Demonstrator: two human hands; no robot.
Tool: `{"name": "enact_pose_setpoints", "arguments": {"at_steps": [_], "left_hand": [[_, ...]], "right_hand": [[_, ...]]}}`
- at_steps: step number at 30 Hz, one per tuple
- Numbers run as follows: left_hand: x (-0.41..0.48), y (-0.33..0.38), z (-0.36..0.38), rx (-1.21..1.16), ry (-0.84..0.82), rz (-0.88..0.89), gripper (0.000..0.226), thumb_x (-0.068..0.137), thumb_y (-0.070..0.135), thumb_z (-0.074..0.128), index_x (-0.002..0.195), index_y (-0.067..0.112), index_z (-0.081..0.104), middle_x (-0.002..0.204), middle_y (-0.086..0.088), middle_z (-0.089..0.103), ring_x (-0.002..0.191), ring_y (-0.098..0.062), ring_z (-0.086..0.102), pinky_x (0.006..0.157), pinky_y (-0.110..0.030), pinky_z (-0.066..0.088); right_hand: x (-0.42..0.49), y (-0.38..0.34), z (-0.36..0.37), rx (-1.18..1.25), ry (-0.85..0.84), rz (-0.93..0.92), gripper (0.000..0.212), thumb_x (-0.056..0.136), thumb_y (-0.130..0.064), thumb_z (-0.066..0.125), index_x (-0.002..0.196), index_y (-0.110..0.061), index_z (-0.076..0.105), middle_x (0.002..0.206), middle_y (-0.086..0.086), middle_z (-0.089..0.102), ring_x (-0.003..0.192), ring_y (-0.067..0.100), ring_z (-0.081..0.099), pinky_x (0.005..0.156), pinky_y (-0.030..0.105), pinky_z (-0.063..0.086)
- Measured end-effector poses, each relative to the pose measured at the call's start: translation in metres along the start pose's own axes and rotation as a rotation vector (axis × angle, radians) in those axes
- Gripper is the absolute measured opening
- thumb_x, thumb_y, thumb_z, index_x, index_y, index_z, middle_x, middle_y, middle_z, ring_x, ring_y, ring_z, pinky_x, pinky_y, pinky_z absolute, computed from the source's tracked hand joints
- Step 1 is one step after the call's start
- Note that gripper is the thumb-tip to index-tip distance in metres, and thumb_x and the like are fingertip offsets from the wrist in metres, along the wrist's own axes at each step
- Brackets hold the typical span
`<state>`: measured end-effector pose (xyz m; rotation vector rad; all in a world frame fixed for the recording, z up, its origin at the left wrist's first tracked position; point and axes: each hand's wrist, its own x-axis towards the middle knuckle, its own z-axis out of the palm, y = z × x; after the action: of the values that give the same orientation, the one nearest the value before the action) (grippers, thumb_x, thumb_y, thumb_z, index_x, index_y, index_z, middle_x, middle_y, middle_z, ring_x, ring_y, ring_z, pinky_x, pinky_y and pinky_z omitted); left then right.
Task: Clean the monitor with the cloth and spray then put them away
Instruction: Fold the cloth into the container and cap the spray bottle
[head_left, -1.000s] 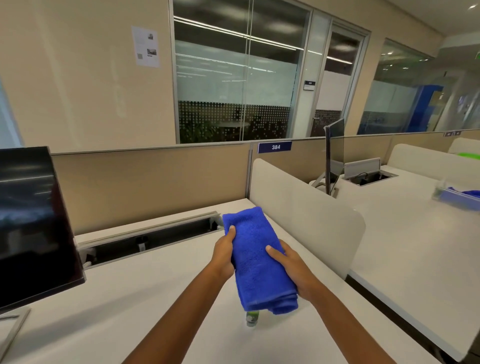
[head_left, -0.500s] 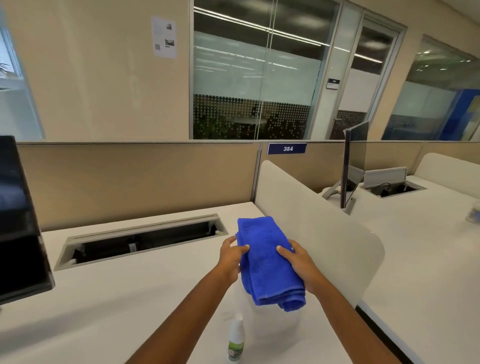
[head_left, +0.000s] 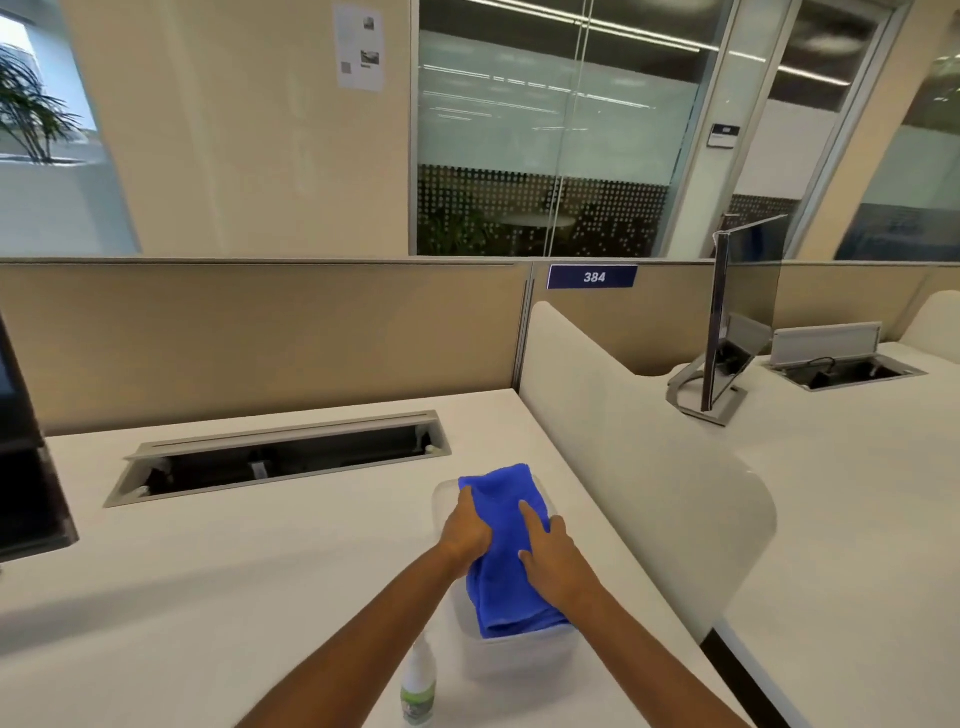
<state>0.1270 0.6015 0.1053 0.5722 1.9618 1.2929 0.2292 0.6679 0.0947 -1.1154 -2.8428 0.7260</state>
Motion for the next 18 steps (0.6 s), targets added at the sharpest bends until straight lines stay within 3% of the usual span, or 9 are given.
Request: {"name": "enact_pose_setpoints", "arguments": {"at_steps": [2,4,6,9,10,12,13,15,18], "left_hand": [[0.001,-0.004,0.001,0.131,0.001,0.033,0.033,0.098,0.013,0.030,0.131,0.021,0.032,0.106,-0.003,0.054,0.089,-0.014,0.050,0.071,-0.021,0.042],[0.005,-0.005,0.002,0.327,-0.012,0.014,0.052,0.095,0.010,0.036,0.143,0.010,0.015,0.132,-0.014,0.045,0.112,-0.025,0.049,0.091,-0.031,0.043],[0.007,-0.006,0.003,0.542,-0.049,-0.046,0.048,0.091,0.006,0.039,0.138,0.004,0.026,0.126,-0.017,0.048,0.111,-0.027,0.051,0.092,-0.031,0.046],[0.004,0.002,0.006,0.765,-0.100,-0.099,0.014,0.091,0.002,0.037,0.082,0.008,0.046,0.073,-0.005,0.038,0.062,-0.009,0.035,0.054,-0.015,0.034],[0.002,0.005,0.008,0.825,-0.088,-0.095,0.022,0.091,0.002,0.037,0.072,0.012,0.040,0.073,-0.005,0.038,0.059,-0.008,0.029,0.056,-0.015,0.034],[0.006,0.005,0.012,0.916,-0.083,-0.067,0.010,0.090,0.003,0.043,0.097,0.010,0.046,0.108,-0.017,0.048,0.075,-0.011,0.045,0.080,-0.018,0.043],[0.010,0.003,0.014,0.961,-0.079,-0.049,0.036,0.089,0.005,0.050,0.123,0.003,0.038,0.132,-0.021,0.038,0.099,-0.018,0.052,0.094,-0.024,0.043],[0.010,-0.001,0.015,1.072,-0.129,0.013,0.086,0.082,0.015,0.065,0.144,0.003,0.006,0.152,-0.020,0.009,0.136,-0.030,0.029,0.110,-0.035,0.033],[0.010,-0.009,0.013,1.303,-0.180,0.080,0.106,0.076,0.029,0.071,0.145,0.007,-0.007,0.155,-0.017,-0.001,0.144,-0.032,0.005,0.117,-0.041,0.016]], "right_hand": [[0.004,0.002,0.005,-0.011,-0.060,0.024,0.061,0.099,-0.020,0.037,0.149,-0.019,0.001,0.144,0.020,0.028,0.123,0.033,0.043,0.099,0.035,0.039],[0.007,0.005,0.010,-0.078,-0.186,0.057,0.062,0.101,-0.025,0.031,0.148,-0.011,-0.006,0.147,0.019,0.027,0.126,0.030,0.043,0.102,0.032,0.036],[0.007,0.006,0.013,-0.132,-0.287,0.094,0.062,0.101,-0.026,0.031,0.147,-0.006,-0.005,0.147,0.017,0.032,0.129,0.029,0.042,0.104,0.032,0.034],[0.006,0.004,0.010,-0.238,-0.239,0.059,0.049,0.099,-0.022,0.037,0.142,-0.002,0.024,0.140,0.015,0.042,0.123,0.028,0.048,0.099,0.031,0.039],[0.005,0.002,0.007,-0.268,-0.186,0.030,0.041,0.098,-0.020,0.040,0.135,-0.003,0.035,0.138,0.014,0.043,0.120,0.027,0.050,0.096,0.031,0.041],[0.005,-0.002,0.000,-0.315,-0.086,-0.041,0.038,0.096,-0.018,0.046,0.131,-0.005,0.039,0.139,0.012,0.039,0.117,0.026,0.050,0.091,0.032,0.043],[0.007,-0.004,-0.003,-0.331,-0.069,-0.082,0.046,0.093,-0.020,0.052,0.133,-0.006,0.036,0.141,0.011,0.035,0.119,0.025,0.047,0.092,0.033,0.044],[0.013,-0.004,-0.008,-0.381,-0.153,-0.158,0.074,0.082,-0.030,0.068,0.140,-0.007,0.026,0.147,0.009,0.026,0.131,0.025,0.035,0.099,0.035,0.041],[0.019,-0.005,-0.006,-0.552,-0.358,-0.256,0.107,0.072,-0.039,0.076,0.148,-0.013,0.006,0.157,0.008,0.003,0.145,0.026,0.002,0.116,0.046,0.016]]}}
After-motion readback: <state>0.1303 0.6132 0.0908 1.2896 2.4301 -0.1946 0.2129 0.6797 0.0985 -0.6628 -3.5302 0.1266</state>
